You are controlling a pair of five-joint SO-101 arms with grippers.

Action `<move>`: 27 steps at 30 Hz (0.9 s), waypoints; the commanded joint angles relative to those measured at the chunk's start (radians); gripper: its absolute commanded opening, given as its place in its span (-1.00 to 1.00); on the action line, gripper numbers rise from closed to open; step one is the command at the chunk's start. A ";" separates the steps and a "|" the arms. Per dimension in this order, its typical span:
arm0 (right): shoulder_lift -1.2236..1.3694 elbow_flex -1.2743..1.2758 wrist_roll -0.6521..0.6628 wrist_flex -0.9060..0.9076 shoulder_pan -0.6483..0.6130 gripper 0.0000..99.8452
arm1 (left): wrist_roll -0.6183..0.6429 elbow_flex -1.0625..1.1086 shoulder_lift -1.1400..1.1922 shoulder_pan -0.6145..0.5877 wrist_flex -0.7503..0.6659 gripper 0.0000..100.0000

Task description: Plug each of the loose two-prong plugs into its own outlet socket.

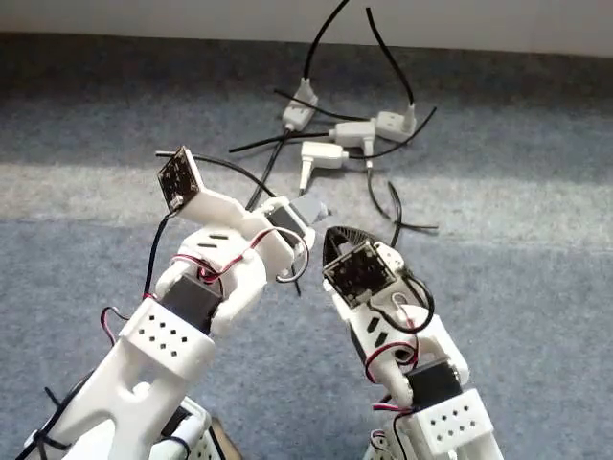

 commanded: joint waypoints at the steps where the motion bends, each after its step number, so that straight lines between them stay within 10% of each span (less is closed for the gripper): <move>1: -0.180 0.005 0.012 0.068 -0.033 -0.99 | -0.006 -0.008 -0.028 0.013 -0.026 -0.99; 27: 0.206 0.045 0.012 -0.251 0.085 -0.99 | -0.008 0.012 -0.173 0.136 0.144 -0.99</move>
